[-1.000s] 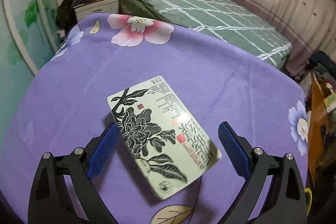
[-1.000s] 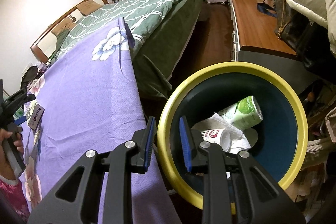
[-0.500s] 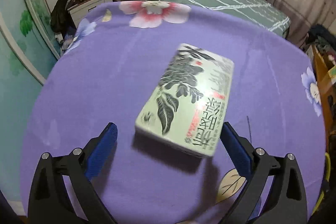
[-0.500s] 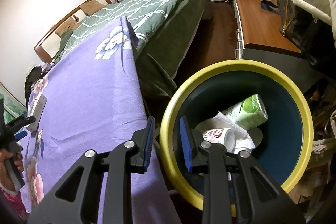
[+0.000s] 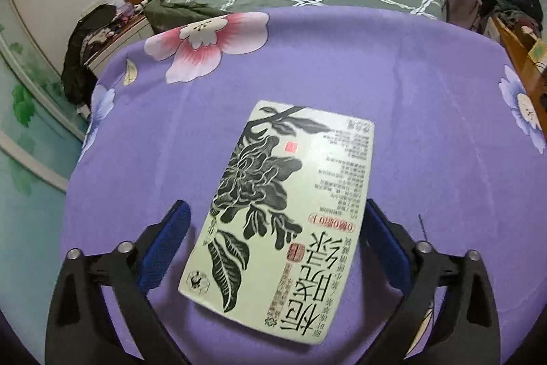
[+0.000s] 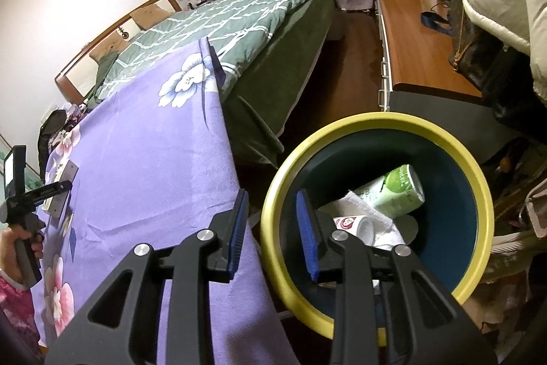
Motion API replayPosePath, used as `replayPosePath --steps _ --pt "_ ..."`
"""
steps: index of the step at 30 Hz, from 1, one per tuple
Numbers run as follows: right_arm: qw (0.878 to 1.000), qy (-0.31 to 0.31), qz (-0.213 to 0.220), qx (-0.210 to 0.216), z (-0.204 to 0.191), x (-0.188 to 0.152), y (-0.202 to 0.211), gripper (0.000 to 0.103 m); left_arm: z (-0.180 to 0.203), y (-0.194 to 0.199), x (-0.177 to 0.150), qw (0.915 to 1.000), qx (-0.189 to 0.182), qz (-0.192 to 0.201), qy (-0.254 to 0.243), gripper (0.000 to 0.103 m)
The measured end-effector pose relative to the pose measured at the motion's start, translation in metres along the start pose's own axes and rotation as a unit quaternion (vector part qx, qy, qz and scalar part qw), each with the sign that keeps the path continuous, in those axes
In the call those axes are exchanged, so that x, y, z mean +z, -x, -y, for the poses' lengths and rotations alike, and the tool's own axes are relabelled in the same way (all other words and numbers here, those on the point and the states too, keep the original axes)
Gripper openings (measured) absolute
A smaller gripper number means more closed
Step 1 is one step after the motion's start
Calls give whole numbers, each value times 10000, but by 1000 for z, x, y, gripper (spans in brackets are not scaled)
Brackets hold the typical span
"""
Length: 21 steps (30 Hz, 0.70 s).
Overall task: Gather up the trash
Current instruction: 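Carry the tea box with the left tool into the bin and release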
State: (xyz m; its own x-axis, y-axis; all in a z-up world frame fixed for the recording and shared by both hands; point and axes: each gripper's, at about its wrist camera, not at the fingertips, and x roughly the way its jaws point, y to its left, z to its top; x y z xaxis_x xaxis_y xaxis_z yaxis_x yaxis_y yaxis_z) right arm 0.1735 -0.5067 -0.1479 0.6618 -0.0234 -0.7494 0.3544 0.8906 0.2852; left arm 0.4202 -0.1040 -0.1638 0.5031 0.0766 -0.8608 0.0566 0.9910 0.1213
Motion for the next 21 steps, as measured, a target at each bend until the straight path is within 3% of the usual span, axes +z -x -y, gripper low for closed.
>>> replayPosePath --steps 2,4,12,17,21 --pt "10000 -11 1 -18 1 0 1 28 2 1 1 10000 -87 -12 12 78" --pt "10000 -8 7 -31 2 -1 2 28 10 5 0 9998 -109 64 -160 74" --pt "9996 -84 21 -258 27 -7 11 28 74 46 -23 9927 -875 380 -744 74" --pt "9986 -239 50 -469 56 -16 23 28 149 90 -36 9774 -1553 613 -1300 74" --pt "9974 -368 87 -605 77 -21 33 28 218 122 -47 9586 -2092 706 -1797 74"
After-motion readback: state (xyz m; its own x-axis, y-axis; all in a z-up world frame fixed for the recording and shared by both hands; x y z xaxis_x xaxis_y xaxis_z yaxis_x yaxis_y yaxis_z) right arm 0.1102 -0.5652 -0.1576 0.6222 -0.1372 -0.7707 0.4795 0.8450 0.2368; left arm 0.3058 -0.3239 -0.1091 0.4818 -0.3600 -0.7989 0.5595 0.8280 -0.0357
